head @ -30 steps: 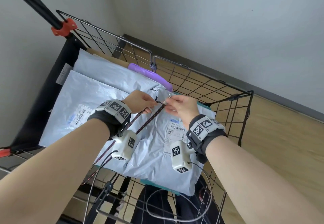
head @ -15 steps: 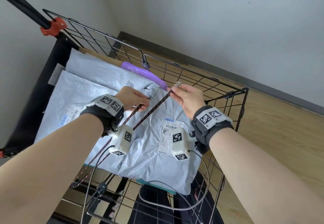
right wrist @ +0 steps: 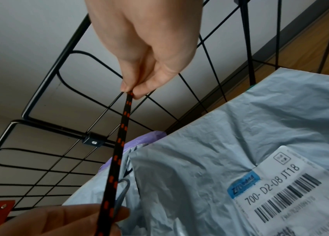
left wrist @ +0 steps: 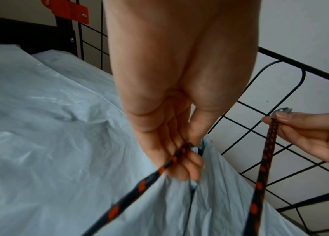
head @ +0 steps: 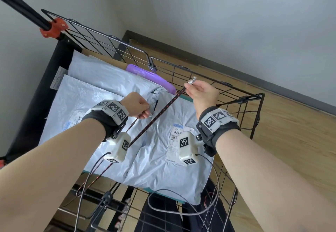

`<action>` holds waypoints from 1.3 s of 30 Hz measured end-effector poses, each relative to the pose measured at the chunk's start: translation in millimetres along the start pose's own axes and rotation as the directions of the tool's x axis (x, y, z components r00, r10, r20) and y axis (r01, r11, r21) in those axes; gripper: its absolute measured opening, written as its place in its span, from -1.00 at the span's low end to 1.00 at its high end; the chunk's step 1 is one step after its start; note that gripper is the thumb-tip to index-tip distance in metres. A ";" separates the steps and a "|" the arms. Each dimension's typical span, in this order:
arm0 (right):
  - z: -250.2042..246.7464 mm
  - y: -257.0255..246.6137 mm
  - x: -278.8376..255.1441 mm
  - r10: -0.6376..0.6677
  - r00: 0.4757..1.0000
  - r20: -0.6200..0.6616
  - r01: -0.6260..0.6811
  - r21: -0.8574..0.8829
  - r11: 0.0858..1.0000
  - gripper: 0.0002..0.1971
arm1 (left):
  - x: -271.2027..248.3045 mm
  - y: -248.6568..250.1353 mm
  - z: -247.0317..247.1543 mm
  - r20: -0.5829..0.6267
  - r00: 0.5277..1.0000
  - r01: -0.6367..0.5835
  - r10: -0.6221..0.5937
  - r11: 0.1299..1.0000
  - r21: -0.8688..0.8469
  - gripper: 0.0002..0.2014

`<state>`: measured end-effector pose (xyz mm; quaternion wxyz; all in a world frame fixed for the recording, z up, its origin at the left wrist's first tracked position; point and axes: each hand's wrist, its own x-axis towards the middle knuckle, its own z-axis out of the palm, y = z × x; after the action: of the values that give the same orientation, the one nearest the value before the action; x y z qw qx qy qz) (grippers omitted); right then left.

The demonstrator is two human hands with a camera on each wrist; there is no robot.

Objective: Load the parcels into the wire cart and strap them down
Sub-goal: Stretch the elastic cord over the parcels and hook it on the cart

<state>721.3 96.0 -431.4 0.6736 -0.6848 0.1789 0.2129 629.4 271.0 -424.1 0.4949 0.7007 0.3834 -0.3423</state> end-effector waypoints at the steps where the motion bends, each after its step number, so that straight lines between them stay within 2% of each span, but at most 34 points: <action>1: 1.4 0.2 2.1 -0.005 1.000 -0.008 0.005 -0.007 1.000 -0.86 | -0.6 0.0 0.8 0.008 1.000 0.003 -0.002 0.999 -0.042 -0.74; 7: 5.6 2.6 7.5 0.032 0.999 -0.016 -0.033 -0.060 0.998 -0.90 | -4.0 -3.8 -2.3 0.007 0.999 -0.030 0.031 0.994 -0.110 -0.78; 13: 6.3 0.7 7.2 0.093 0.996 0.000 -0.093 -0.099 0.991 -0.92 | -5.5 -9.1 -9.1 -0.075 0.994 -0.092 0.083 0.986 -0.138 -0.82; 16: 3.0 -0.1 5.1 0.078 0.997 0.011 -0.075 -0.167 0.983 -0.94 | -6.3 -11.9 -11.3 -0.112 0.991 -0.090 0.069 0.977 -0.195 -0.85; 20: 0.4 -3.9 -0.6 0.065 0.997 0.038 -0.055 -0.221 0.974 -0.92 | -17.7 -12.1 -15.6 -0.096 0.994 -0.082 0.056 0.955 -0.286 -0.87; 22: -0.6 -5.6 -3.7 0.043 0.999 0.006 -0.039 -0.303 0.952 -0.92 | -25.7 -12.0 -18.6 -0.104 0.992 -0.100 0.073 0.954 -0.283 -0.86; 25: 0.8 -9.8 -11.6 -0.033 0.998 -0.051 0.004 -0.492 0.871 -0.75 | -38.4 -9.7 -23.9 -0.124 0.986 -0.142 0.115 0.961 -0.236 -0.83; 28: 14.5 -16.8 -28.0 -0.019 0.998 0.058 0.045 -0.493 0.869 -0.58 | -49.1 -8.0 -32.3 -0.130 0.981 -0.169 0.144 0.964 -0.206 -0.82; 31: 37.6 -20.9 -48.1 0.036 0.967 0.252 0.091 -0.474 0.876 -0.73 | -56.4 -6.5 -42.4 -0.197 0.961 -0.215 0.195 0.973 -0.088 -0.86; 34: 60.5 -15.3 -69.6 0.172 0.895 0.411 0.054 -0.482 0.875 -0.82 | -65.1 -6.2 -51.1 -0.256 0.941 -0.245 0.222 0.968 -0.060 -0.90; 37: 79.8 -1.6 -88.5 0.278 0.831 0.482 -0.036 -0.452 0.891 -0.75 | -73.6 -9.5 -57.1 -0.275 0.937 -0.248 0.217 0.965 -0.083 -0.95; 39: 91.5 4.7 -97.7 0.254 0.839 0.482 -0.069 -0.369 0.927 -0.72 | -75.9 -13.1 -60.4 -0.301 0.931 -0.252 0.208 0.961 -0.115 -0.96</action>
<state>631.5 183.2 -383.5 0.5487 -0.6883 0.0087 0.4744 588.1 316.6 -347.9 0.5229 0.7432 0.3907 -0.1467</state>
